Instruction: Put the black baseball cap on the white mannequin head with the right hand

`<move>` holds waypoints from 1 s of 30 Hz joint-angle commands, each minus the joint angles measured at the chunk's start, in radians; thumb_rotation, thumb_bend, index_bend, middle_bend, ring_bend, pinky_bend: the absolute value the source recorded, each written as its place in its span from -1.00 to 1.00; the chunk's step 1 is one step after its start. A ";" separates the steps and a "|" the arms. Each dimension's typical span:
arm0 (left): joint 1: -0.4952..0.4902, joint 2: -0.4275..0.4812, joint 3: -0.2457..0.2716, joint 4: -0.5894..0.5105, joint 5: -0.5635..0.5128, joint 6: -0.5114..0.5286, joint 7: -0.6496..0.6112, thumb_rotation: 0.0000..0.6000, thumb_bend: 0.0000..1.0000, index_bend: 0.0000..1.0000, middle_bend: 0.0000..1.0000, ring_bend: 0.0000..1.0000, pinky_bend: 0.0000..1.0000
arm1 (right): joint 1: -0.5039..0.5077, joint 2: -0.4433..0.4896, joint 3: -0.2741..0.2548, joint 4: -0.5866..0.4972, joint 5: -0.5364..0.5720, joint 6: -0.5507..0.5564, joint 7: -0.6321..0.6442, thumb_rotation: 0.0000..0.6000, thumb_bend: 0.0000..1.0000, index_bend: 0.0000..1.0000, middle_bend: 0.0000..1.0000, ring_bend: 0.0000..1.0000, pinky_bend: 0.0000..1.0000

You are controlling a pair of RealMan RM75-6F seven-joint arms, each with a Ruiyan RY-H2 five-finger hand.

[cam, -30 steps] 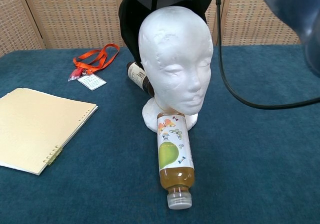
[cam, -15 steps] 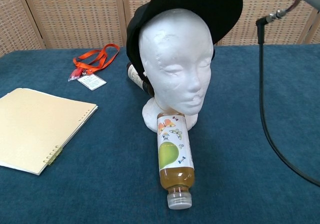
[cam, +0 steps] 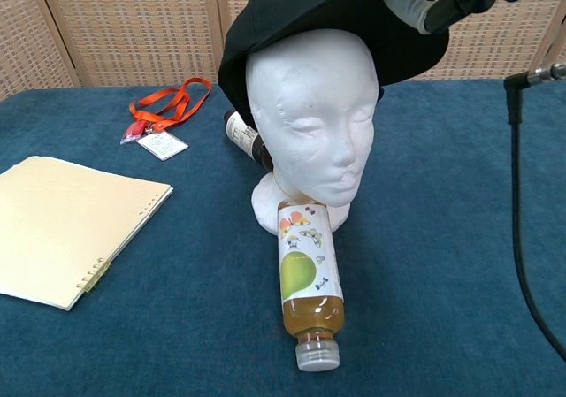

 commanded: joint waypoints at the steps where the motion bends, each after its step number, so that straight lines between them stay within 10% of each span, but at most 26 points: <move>1: 0.000 -0.002 0.000 -0.002 -0.001 0.000 0.006 1.00 -1.00 -1.00 -1.00 -1.00 -1.00 | -0.019 0.011 -0.014 -0.015 -0.031 -0.002 -0.007 1.00 0.44 0.82 1.00 1.00 1.00; 22: -0.002 -0.006 0.004 -0.005 -0.001 -0.003 0.018 1.00 -1.00 -1.00 -1.00 -1.00 -1.00 | -0.121 0.037 -0.032 -0.056 -0.136 -0.055 -0.005 1.00 0.41 0.75 1.00 1.00 1.00; 30: -0.003 -0.010 0.006 -0.007 0.005 -0.003 0.028 1.00 -1.00 -1.00 -1.00 -1.00 -1.00 | -0.141 0.037 -0.010 -0.062 -0.131 -0.077 -0.011 1.00 -0.50 0.17 1.00 1.00 1.00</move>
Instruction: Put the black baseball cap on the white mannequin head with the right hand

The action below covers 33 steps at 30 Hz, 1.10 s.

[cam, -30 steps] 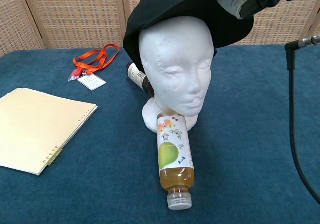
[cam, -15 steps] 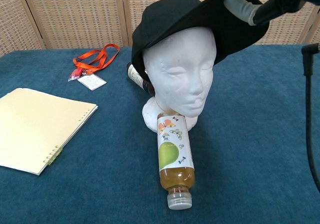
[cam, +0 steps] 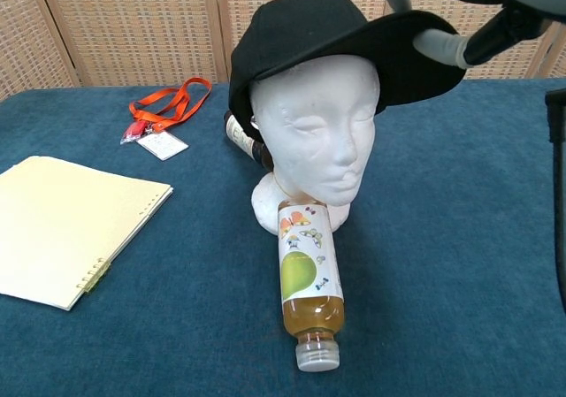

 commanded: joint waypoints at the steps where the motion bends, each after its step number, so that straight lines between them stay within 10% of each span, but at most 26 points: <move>1: -0.001 -0.002 0.004 -0.002 0.009 0.000 0.008 1.00 -1.00 -1.00 -1.00 -1.00 -1.00 | -0.003 -0.004 0.008 -0.005 0.003 -0.009 -0.010 1.00 -0.56 0.12 1.00 1.00 1.00; 8: 0.002 -0.004 0.003 -0.002 0.008 0.007 0.012 1.00 -1.00 -1.00 -1.00 -1.00 -1.00 | -0.019 -0.009 0.024 -0.019 -0.006 -0.032 -0.029 1.00 -0.96 -0.25 0.99 1.00 1.00; 21: 0.002 -0.002 0.006 0.000 0.016 0.010 0.011 1.00 -1.00 -1.00 -1.00 -1.00 -1.00 | -0.067 0.059 0.032 -0.027 -0.089 -0.034 0.029 1.00 -1.00 -1.00 0.96 1.00 1.00; 33: 0.009 -0.005 0.012 -0.010 0.027 0.023 0.026 1.00 -1.00 -1.00 -1.00 -1.00 -1.00 | -0.210 0.311 -0.050 0.262 -0.198 0.112 0.577 1.00 -1.00 -1.00 0.95 1.00 1.00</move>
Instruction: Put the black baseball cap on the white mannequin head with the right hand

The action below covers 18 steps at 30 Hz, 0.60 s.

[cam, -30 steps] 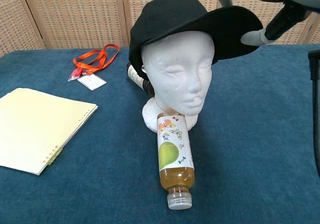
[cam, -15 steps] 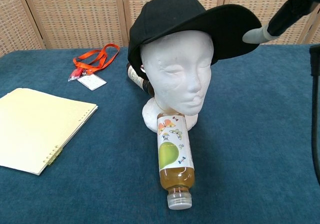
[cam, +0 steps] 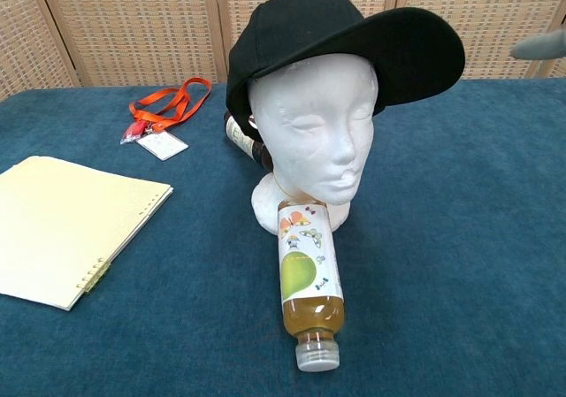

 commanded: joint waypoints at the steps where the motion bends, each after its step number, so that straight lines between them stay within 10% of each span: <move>1: 0.003 0.001 0.000 -0.003 0.002 0.006 -0.001 1.00 -1.00 -1.00 -1.00 -1.00 -1.00 | -0.096 0.112 -0.053 0.210 -0.043 0.102 0.279 1.00 -1.00 -1.00 0.93 1.00 1.00; 7: 0.014 0.001 0.003 -0.006 0.013 0.028 -0.001 1.00 -1.00 -1.00 -1.00 -1.00 -1.00 | -0.196 0.115 -0.070 0.409 0.040 0.167 0.492 1.00 -1.00 -1.00 0.48 0.63 0.85; 13: 0.020 -0.002 0.009 -0.005 0.033 0.043 0.004 1.00 -1.00 -1.00 -1.00 -1.00 -1.00 | -0.274 0.115 -0.079 0.381 0.198 0.115 0.597 1.00 -1.00 -1.00 -0.90 -0.92 -0.69; 18: 0.030 -0.004 0.016 0.001 0.056 0.063 0.003 1.00 -1.00 -1.00 -1.00 -1.00 -1.00 | -0.295 0.097 -0.086 0.349 0.280 0.034 0.635 1.00 -1.00 -1.00 -1.00 -1.00 -0.99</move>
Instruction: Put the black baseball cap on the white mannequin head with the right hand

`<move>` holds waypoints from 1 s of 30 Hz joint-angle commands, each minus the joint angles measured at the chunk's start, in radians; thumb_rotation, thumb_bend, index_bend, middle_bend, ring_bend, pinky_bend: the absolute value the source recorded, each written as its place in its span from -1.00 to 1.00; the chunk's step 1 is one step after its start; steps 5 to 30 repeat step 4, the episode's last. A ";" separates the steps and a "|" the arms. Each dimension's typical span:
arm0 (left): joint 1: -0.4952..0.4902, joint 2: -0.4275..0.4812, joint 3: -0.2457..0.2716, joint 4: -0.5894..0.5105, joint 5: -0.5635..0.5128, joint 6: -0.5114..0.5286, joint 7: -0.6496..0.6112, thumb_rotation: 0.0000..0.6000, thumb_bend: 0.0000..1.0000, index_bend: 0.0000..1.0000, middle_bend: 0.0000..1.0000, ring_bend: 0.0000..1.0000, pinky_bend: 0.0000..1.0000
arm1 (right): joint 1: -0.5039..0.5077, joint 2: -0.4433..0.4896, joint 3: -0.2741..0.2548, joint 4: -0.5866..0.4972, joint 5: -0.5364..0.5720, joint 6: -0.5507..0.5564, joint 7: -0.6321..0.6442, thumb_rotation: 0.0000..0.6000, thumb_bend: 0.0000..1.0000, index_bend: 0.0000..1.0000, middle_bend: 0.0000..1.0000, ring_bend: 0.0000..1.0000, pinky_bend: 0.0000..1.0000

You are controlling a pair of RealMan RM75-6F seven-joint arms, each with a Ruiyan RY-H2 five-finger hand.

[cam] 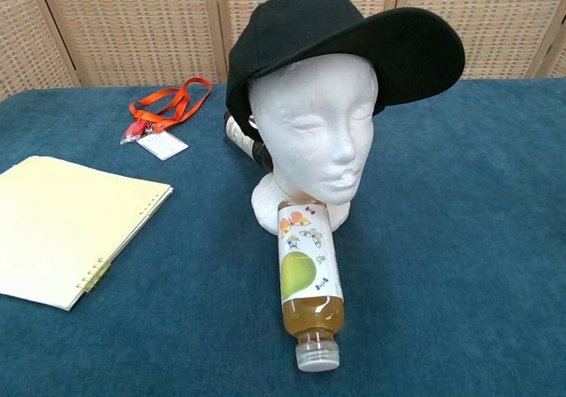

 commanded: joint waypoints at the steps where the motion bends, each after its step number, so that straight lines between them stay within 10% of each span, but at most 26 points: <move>1: 0.005 -0.003 0.005 0.007 0.013 0.010 -0.002 1.00 -1.00 -1.00 -1.00 -1.00 -1.00 | -0.031 -0.021 -0.007 -0.019 0.060 -0.063 0.053 1.00 -1.00 -1.00 -1.00 -1.00 -1.00; 30: 0.007 -0.006 0.007 0.019 0.027 0.019 -0.014 1.00 -1.00 -1.00 -1.00 -1.00 -1.00 | -0.042 -0.058 0.002 0.018 0.085 -0.078 0.075 1.00 -1.00 -1.00 -1.00 -1.00 -1.00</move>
